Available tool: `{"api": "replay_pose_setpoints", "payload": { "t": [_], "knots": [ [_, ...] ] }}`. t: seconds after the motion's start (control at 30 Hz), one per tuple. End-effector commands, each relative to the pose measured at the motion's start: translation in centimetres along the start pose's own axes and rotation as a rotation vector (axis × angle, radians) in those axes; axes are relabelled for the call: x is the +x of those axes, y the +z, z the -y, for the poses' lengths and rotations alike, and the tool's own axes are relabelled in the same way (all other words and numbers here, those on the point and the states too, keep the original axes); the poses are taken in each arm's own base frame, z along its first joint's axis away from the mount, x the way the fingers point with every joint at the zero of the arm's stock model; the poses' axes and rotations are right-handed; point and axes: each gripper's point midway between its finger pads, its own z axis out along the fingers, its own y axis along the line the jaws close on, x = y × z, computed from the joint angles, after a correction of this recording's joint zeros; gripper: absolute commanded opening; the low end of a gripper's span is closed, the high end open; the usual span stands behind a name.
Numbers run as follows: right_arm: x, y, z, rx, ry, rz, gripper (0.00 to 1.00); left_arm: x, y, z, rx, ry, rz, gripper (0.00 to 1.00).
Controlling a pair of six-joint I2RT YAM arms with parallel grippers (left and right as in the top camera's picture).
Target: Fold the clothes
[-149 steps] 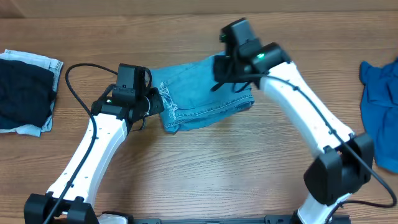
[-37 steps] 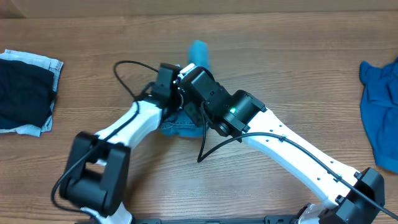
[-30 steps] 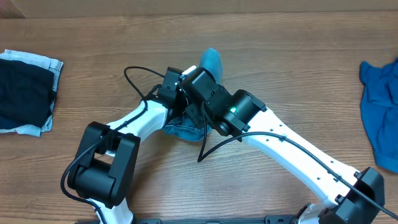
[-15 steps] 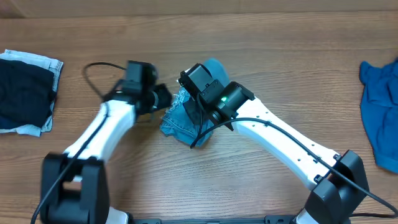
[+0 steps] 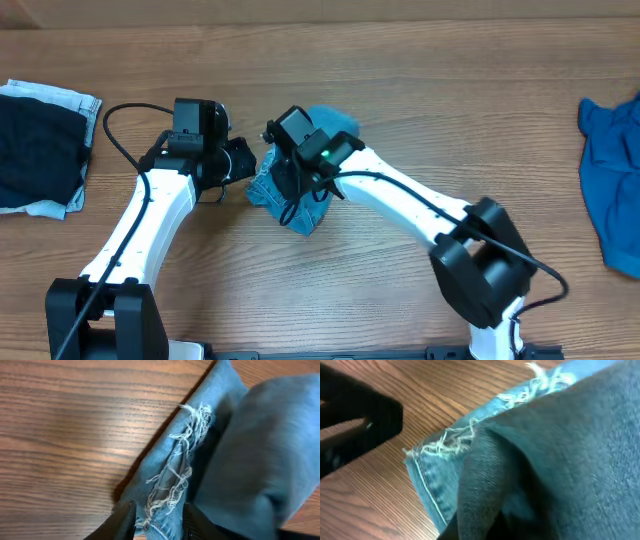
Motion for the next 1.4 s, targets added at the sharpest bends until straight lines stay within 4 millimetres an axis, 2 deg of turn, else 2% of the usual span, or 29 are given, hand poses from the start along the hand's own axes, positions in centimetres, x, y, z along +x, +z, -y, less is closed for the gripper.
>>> {"api": "replay_pose_setpoints", "payload": {
  "t": [0.0, 0.07, 0.1, 0.13, 0.2, 0.37, 0.43, 0.5, 0.57, 0.63, 0.7, 0.73, 0.83, 0.93, 1.1, 1.27, 1.3, 1.37],
  "knots": [
    [-0.3, 1.7, -0.4, -0.035, 0.006, -0.001, 0.14, 0.0, -0.5, 0.0, -0.007, 0.021, 0.007, 0.34],
    [-0.8, 1.7, -0.9, -0.063, 0.002, 0.017, 0.26, 0.0, -0.5, 0.0, -0.008, 0.020, 0.005, 0.34],
    [-0.9, 1.7, -1.2, -0.081, 0.001, 0.021, 0.47, 0.0, -0.5, 0.0, -0.008, 0.020, 0.005, 0.34],
    [-0.9, 1.7, -1.5, -0.096, 0.000, 0.019, 0.60, 0.0, -0.6, 0.0, -0.008, 0.020, 0.005, 0.34],
    [-0.7, 1.6, -2.0, -0.125, 0.000, 0.009, 0.72, 0.0, -0.6, 0.0, -0.010, 0.020, 0.006, 0.34],
    [-0.6, 1.5, -2.6, -0.161, -0.005, 0.002, 0.73, 0.1, -0.7, -0.6, -0.041, 0.025, 0.005, 0.33],
    [-0.5, 1.4, -3.1, -0.191, -0.006, -0.003, 0.73, -0.5, -1.7, -1.5, -0.094, 0.028, 0.026, 0.32],
    [-0.4, 1.2, -3.7, -0.228, -0.015, -0.006, 0.71, -2.4, -4.2, -2.6, -0.160, 0.022, 0.092, 0.32],
    [-0.6, 1.1, -4.0, -0.247, -0.024, -0.002, 0.68, -4.7, -7.9, -2.4, -0.158, 0.040, 0.170, 0.33],
    [-0.7, 0.4, -5.3, -0.315, -0.103, 0.010, 0.62, -6.7, -12.0, -2.3, -0.160, 0.037, 0.254, 0.35],
    [-1.0, -0.7, -6.6, -0.357, -0.185, 0.039, 0.62, -7.8, -15.1, -2.2, -0.163, 0.037, 0.316, 0.36],
    [-1.3, -1.5, -7.4, -0.365, -0.236, 0.064, 0.63, -8.4, -17.5, -2.1, -0.163, 0.030, 0.359, 0.37],
    [-1.5, -2.8, -8.9, -0.381, -0.305, 0.098, 0.66, -9.0, -20.2, -1.6, -0.156, 0.031, 0.408, 0.38],
    [-1.5, -4.3, -10.5, -0.396, -0.402, 0.131, 0.68, -9.1, -21.7, -1.0, -0.147, 0.037, 0.436, 0.38],
    [-2.1, -7.7, -12.6, -0.417, -0.471, 0.204, 0.70, -8.6, -21.5, -1.2, -0.155, 0.032, 0.414, 0.38],
    [-1.3, -8.0, -13.3, -0.434, -0.472, 0.181, 0.70, -8.6, -21.5, -1.2, -0.154, 0.032, 0.414, 0.38],
    [-1.4, -7.8, -12.8, -0.399, -0.469, 0.180, 0.67, -8.5, -21.5, -1.1, -0.148, 0.033, 0.411, 0.38],
    [-2.9, -7.5, -9.7, -0.229, -0.382, 0.205, 0.66, -8.3, -21.4, -0.9, -0.135, 0.035, 0.400, 0.39]
  ]
}}
